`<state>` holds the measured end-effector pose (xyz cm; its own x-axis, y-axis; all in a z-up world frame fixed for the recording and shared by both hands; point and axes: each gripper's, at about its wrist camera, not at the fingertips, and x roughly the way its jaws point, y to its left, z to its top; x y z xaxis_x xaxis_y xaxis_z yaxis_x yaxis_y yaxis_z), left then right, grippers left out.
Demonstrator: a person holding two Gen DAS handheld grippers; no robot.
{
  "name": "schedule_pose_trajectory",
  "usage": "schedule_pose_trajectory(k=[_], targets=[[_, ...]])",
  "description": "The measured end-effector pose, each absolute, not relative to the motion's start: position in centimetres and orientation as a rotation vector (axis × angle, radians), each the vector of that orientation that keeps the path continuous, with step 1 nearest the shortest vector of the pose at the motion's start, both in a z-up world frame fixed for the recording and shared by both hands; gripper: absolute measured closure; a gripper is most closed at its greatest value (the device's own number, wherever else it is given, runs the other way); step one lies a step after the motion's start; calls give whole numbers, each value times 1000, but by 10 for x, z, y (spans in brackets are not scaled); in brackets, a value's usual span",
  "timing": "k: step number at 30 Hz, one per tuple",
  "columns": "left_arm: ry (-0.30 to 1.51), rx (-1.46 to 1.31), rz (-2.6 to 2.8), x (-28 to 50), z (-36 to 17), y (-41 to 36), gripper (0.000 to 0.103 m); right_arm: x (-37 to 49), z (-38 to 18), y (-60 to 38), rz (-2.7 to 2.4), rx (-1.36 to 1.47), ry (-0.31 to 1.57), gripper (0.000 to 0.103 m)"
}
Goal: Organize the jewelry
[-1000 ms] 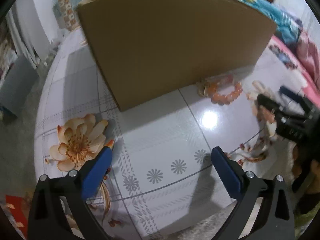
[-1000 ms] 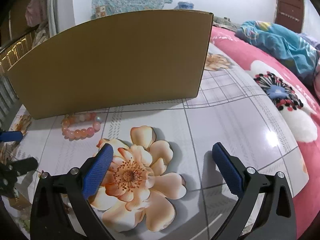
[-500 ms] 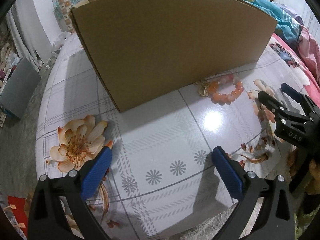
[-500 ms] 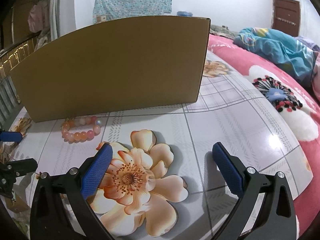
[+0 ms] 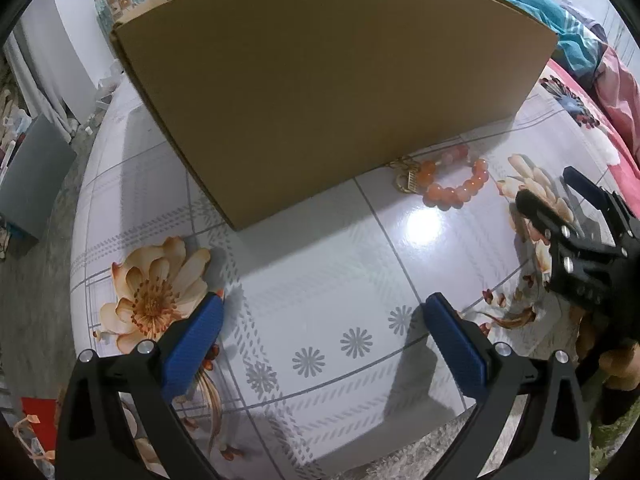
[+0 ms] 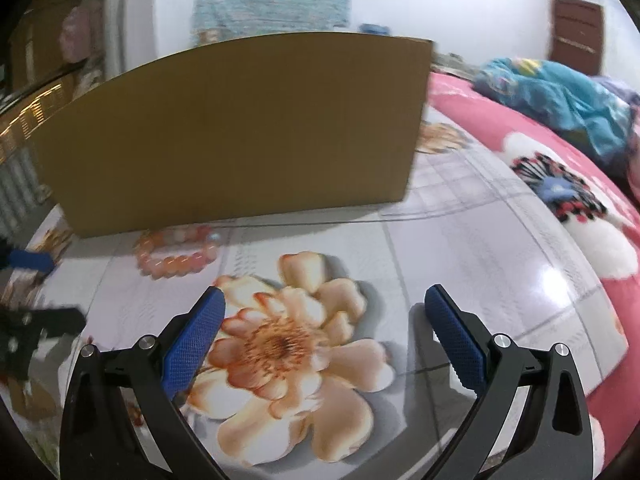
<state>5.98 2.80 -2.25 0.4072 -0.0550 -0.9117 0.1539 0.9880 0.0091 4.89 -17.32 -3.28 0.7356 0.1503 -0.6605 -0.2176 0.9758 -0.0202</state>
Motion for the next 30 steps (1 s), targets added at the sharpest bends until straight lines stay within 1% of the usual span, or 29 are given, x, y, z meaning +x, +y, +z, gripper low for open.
schedule_pose_trajectory(k=[7, 17, 23, 27, 28, 30], targets=[[1148, 111, -155, 70, -19, 27, 4, 50, -33, -173, 202, -94, 718, 8], [1075, 134, -214, 58, -28, 32, 4, 42, -32, -183, 190, -80, 690, 8], [994, 145, -258, 48, -33, 38, 4, 29, -10, -190, 238, 9, 664, 8], [943, 147, -279, 40, -31, 43, 4, 32, 2, -181, 312, 67, 696, 8], [934, 148, -285, 39, -32, 45, 4, 34, 4, -178, 326, 81, 709, 9], [913, 148, -294, 35, -32, 47, 4, 39, 6, -171, 334, 95, 732, 15]])
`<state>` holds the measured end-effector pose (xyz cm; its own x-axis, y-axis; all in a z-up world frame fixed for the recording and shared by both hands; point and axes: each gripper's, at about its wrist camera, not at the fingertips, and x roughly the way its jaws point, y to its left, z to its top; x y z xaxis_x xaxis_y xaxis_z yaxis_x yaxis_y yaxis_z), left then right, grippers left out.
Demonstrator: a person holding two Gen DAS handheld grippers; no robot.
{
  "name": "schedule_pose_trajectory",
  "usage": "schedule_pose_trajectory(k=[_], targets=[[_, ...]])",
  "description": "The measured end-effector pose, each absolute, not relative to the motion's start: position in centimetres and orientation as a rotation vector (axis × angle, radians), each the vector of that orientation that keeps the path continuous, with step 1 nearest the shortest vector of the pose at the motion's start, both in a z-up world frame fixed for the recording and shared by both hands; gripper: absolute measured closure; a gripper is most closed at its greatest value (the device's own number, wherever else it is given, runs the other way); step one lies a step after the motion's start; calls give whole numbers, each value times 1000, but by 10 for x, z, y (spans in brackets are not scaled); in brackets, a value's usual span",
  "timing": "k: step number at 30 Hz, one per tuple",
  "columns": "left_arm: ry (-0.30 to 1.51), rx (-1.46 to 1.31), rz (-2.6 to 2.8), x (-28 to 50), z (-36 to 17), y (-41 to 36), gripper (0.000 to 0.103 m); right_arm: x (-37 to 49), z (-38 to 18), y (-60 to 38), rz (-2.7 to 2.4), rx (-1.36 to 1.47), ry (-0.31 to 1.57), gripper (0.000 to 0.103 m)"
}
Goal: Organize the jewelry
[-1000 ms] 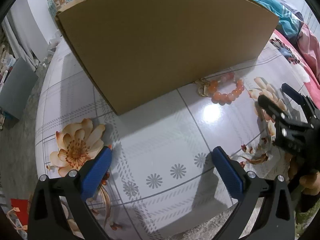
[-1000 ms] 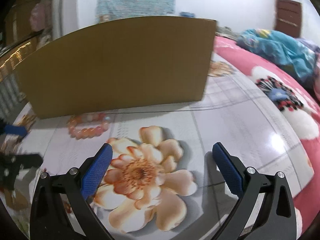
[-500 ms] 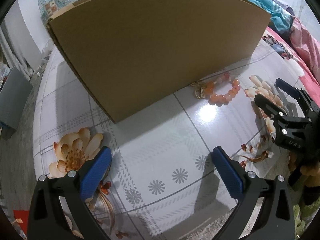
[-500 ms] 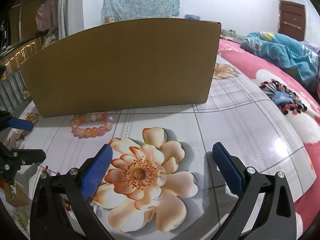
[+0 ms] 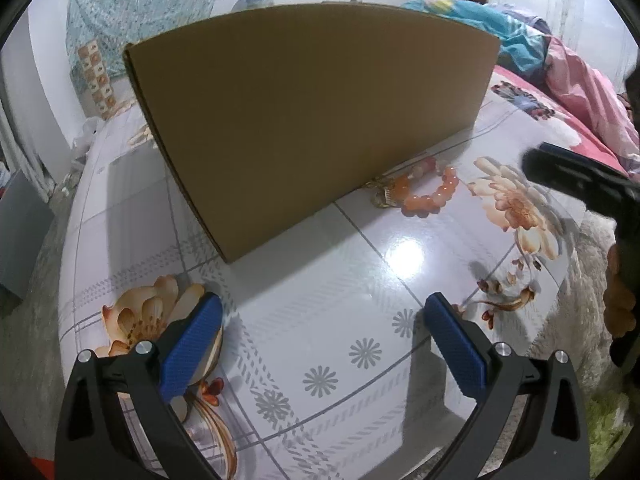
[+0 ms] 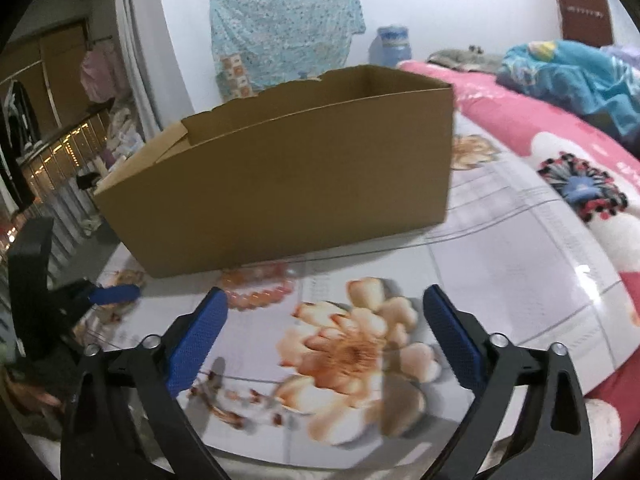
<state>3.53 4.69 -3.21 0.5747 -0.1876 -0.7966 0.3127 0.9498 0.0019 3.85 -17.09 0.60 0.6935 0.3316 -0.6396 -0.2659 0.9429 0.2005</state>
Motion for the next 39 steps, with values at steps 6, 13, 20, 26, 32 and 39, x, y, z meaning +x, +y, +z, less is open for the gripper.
schedule_pose_trajectory(k=[6, 13, 20, 26, 32, 39], targets=[[862, 148, -314, 30, -34, 49, 4, 64, 4, -150, 344, 120, 819, 48], [833, 154, -341, 27, -35, 53, 4, 81, -4, -133, 311, 69, 879, 71], [832, 155, -344, 27, -36, 50, 4, 88, -11, -119, 309, 4, 914, 84], [826, 156, -345, 26, -36, 49, 4, 87, -11, -108, 342, -25, 920, 96], [825, 156, -346, 26, -36, 50, 4, 76, 0, -129, 363, 72, 904, 96], [825, 156, -346, 25, -36, 50, 4, 71, 7, -156, 316, 127, 875, 96]])
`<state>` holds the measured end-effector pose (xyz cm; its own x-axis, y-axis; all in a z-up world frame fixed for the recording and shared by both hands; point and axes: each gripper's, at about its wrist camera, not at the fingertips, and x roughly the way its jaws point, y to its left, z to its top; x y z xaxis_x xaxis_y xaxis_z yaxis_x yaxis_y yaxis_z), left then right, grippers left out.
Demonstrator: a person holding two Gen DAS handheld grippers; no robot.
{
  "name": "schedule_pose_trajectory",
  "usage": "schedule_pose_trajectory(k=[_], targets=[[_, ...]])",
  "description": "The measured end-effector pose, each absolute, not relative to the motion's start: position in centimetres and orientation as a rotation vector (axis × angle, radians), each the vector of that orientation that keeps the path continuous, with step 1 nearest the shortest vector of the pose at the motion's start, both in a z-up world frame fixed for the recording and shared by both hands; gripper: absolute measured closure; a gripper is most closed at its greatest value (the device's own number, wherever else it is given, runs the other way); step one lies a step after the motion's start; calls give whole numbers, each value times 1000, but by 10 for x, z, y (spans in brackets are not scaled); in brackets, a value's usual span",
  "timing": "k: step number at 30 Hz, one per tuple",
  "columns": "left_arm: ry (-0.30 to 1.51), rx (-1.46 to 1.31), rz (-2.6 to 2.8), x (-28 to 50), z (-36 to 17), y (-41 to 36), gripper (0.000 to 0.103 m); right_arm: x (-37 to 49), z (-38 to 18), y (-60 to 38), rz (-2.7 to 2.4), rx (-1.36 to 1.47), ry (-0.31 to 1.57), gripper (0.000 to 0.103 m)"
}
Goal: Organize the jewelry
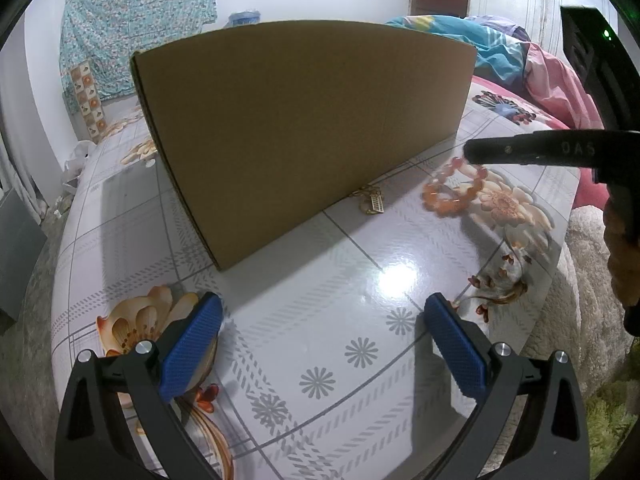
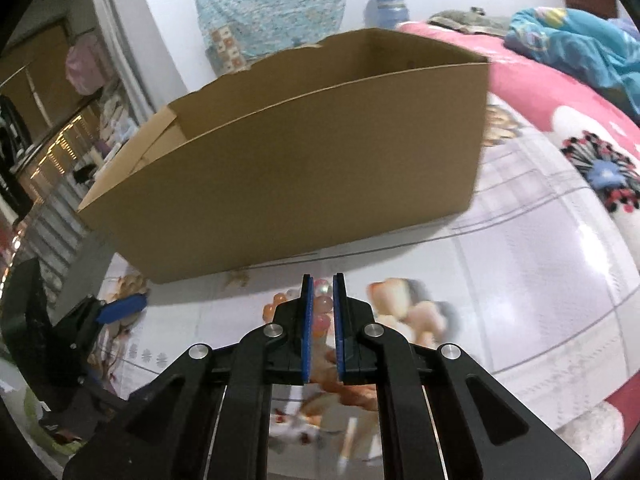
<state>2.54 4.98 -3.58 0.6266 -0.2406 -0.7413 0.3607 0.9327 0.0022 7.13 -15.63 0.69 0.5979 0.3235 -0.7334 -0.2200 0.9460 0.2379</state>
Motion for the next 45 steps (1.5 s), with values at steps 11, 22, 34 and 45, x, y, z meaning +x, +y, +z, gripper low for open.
schedule_pose_trajectory(k=[11, 22, 34, 45], targets=[[824, 156, -346, 25, -36, 50, 4, 70, 7, -203, 132, 170, 816, 73], [821, 157, -347, 24, -36, 51, 4, 70, 10, -152, 311, 86, 797, 60], [841, 158, -338, 30, -35, 48, 4, 80, 17, -134, 408, 123, 806, 60], [849, 161, -337, 34, -35, 45, 4, 96, 20, -117, 448, 148, 806, 58]])
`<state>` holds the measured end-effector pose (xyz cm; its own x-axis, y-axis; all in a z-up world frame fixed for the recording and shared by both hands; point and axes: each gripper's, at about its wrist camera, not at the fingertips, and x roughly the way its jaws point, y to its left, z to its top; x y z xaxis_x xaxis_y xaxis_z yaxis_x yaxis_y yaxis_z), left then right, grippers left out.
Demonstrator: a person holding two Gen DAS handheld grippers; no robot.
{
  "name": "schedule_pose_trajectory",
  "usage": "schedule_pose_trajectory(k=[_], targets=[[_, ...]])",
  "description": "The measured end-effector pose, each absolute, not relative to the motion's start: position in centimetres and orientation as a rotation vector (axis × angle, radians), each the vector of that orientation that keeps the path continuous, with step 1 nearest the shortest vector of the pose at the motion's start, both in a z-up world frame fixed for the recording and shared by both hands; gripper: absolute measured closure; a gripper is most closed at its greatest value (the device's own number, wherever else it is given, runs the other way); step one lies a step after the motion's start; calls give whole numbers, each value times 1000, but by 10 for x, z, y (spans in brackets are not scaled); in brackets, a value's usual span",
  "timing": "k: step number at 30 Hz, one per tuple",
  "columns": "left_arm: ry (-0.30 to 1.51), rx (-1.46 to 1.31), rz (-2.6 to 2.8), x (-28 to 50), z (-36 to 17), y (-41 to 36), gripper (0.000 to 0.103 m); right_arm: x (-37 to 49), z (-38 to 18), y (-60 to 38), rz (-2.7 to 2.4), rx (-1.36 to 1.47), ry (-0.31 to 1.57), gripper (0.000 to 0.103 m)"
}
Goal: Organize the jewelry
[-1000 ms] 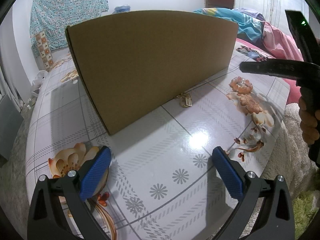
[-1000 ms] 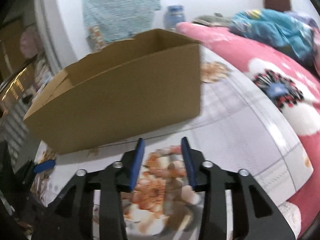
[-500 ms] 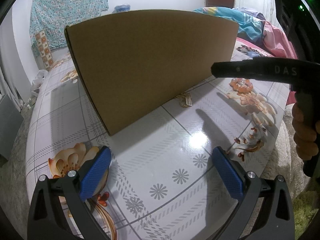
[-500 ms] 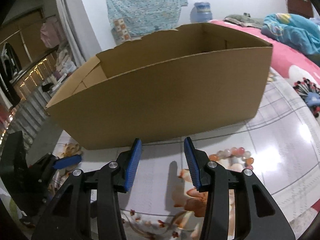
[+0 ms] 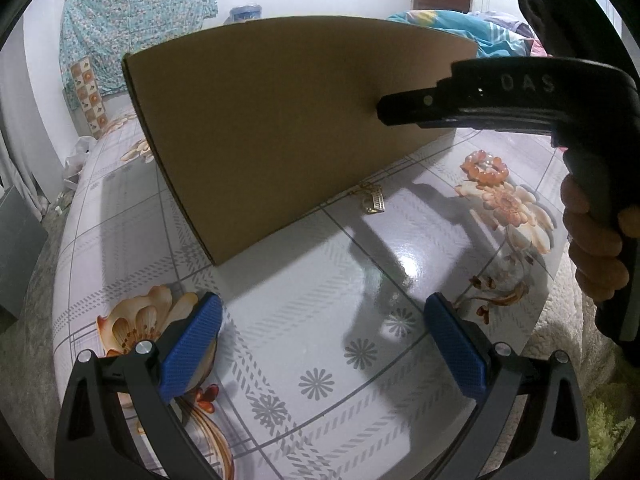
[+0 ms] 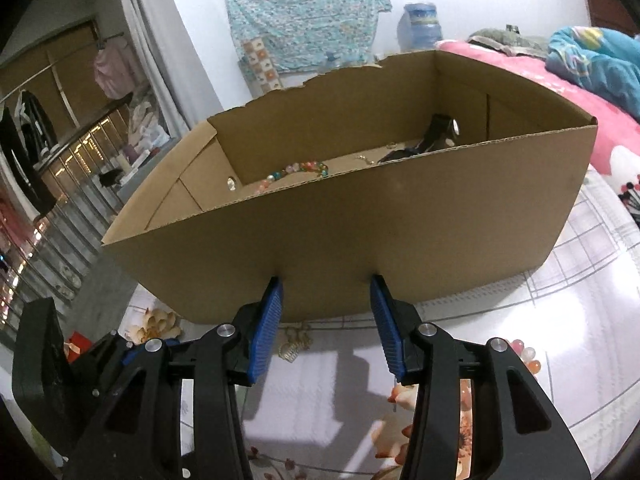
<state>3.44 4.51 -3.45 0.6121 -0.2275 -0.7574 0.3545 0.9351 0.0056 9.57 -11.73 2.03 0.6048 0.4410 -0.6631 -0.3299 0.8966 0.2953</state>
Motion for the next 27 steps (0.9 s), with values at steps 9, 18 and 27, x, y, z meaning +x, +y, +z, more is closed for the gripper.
schedule_pose_trajectory(k=[9, 18, 27], targets=[[854, 164, -338, 33, -35, 45, 4, 87, 16, -134, 464, 188, 816, 58], [855, 157, -326, 36, -35, 44, 4, 79, -1, -131, 526, 127, 901, 74], [841, 155, -324, 34, -37, 43, 4, 93, -8, -90, 568, -22, 915, 92]])
